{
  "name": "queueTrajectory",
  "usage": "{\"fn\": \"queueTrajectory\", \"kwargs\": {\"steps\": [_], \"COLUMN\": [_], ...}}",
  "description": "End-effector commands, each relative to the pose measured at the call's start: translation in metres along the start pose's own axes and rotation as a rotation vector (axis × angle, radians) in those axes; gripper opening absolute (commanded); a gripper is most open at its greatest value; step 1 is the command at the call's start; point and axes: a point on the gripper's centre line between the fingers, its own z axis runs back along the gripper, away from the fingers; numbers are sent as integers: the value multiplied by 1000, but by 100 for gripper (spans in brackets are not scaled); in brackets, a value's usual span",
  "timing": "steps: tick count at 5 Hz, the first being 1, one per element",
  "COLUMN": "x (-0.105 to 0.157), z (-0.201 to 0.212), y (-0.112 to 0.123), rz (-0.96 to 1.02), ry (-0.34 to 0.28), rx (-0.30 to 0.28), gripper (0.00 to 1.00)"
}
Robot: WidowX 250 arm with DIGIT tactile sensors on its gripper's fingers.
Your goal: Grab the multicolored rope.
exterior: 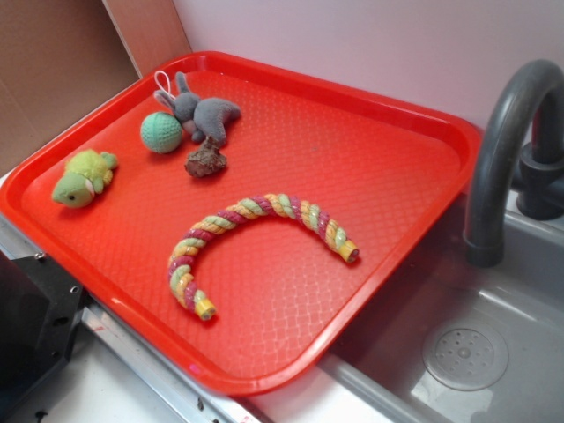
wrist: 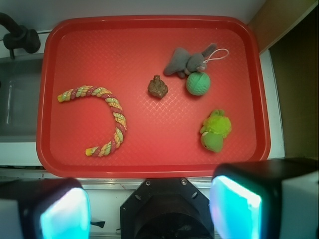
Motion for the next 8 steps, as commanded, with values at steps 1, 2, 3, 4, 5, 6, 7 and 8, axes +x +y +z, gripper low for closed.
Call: {"fn": "queueTrajectory", "kwargs": {"steps": [1, 2, 3, 4, 5, 6, 7, 8], "x": [0, 6, 18, 32, 41, 62, 76, 78], "z": [0, -12, -26, -52, -76, -115, -150, -173], "y": [0, 1, 0, -3, -21, -25, -31, -37], "rz": [0, -37, -88, -65, 4, 14, -10, -68], "ry": [0, -51, -49, -42, 27, 97, 165, 198], "rx": [0, -16, -24, -110, -134, -142, -122, -89], "gripper": [100, 100, 100, 100, 100, 100, 100, 100]}}
